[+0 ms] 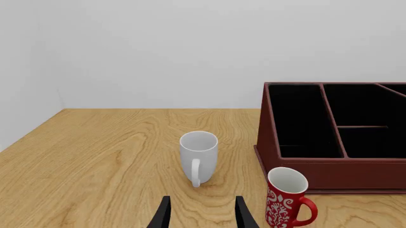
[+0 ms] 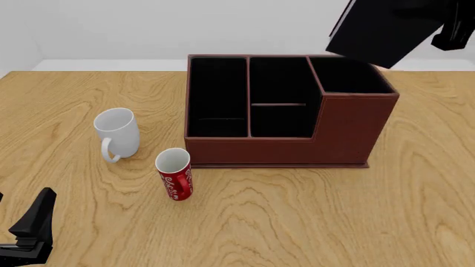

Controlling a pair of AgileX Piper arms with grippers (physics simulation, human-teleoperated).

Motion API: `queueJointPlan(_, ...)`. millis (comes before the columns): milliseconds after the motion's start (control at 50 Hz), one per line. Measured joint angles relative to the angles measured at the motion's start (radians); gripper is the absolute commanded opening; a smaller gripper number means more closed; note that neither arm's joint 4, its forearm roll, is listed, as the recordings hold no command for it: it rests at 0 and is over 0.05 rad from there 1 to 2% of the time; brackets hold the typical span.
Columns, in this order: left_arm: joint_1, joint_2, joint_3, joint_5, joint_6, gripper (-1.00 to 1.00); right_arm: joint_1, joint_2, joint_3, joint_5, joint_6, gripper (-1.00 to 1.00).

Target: Pick up the book and place it in the right compartment of the caddy.

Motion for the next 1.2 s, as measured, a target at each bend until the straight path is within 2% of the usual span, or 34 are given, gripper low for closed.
queueJointPlan(500, 0.000, 0.000, 0.000, 0.000, 0.000, 1.00, -0.023, 0.100, -0.001, -0.110, -0.027, -1.00)
queueJointPlan(1200, 0.000, 0.000, 0.000, 0.000, 0.000, 1.00, -0.059, 0.166, 0.060, -0.236, 0.008, -1.00)
